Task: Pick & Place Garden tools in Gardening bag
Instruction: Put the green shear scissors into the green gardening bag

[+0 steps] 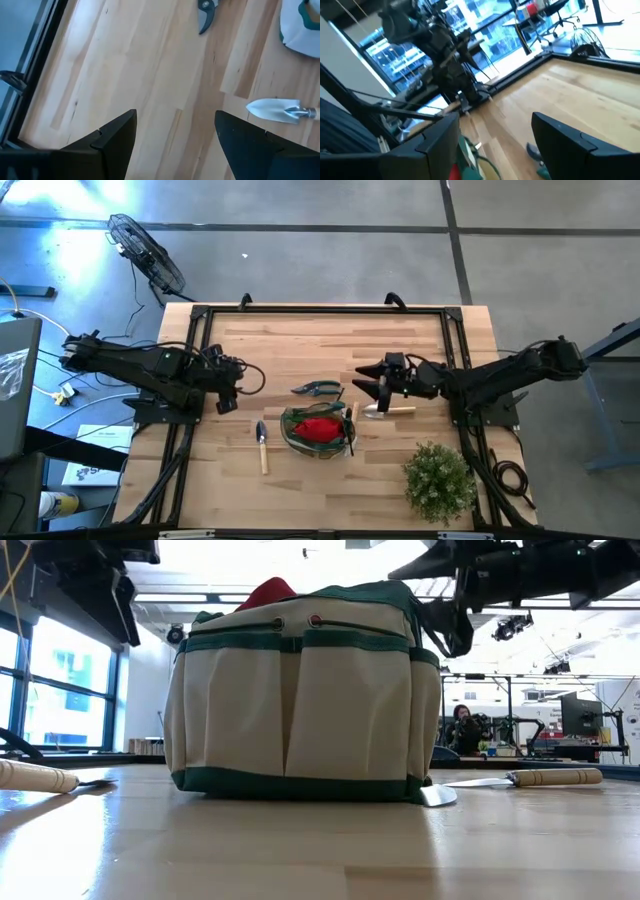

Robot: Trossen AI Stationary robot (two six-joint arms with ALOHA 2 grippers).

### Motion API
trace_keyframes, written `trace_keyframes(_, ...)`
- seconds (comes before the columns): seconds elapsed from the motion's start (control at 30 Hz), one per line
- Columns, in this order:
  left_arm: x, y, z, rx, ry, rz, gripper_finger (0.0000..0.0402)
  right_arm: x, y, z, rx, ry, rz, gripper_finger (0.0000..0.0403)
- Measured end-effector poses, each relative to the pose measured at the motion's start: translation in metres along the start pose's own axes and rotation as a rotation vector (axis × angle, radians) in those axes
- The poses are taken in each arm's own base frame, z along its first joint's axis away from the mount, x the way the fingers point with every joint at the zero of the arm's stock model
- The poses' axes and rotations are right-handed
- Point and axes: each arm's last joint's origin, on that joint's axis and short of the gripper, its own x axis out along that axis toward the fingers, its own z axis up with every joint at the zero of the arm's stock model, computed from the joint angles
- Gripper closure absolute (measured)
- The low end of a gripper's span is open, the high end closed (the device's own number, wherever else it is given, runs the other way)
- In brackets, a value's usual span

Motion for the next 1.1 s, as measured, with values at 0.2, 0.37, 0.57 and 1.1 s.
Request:
trace_keyframes(0.2, 0.006, -0.001, 0.006, 0.041, -0.003, 0.009, 0.0142, -0.001, 0.005, 0.001, -0.007, -0.020, 0.026, 0.0163)
trace_keyframes(0.37, 0.025, 0.012, 0.019, 0.034, 0.044, 0.089, 0.0142, -0.001, 0.006, 0.001, -0.018, -0.030, 0.037, 0.0163)
trace_keyframes(0.57, 0.053, 0.034, 0.037, 0.001, 0.073, -0.020, 0.0142, 0.002, 0.004, -0.004, -0.048, 0.000, 0.034, 0.0163)
trace_keyframes(1.1, 0.088, 0.061, 0.049, -0.065, 0.105, -0.085, 0.0142, 0.016, 0.004, -0.020, -0.117, 0.044, 0.168, 0.0163)
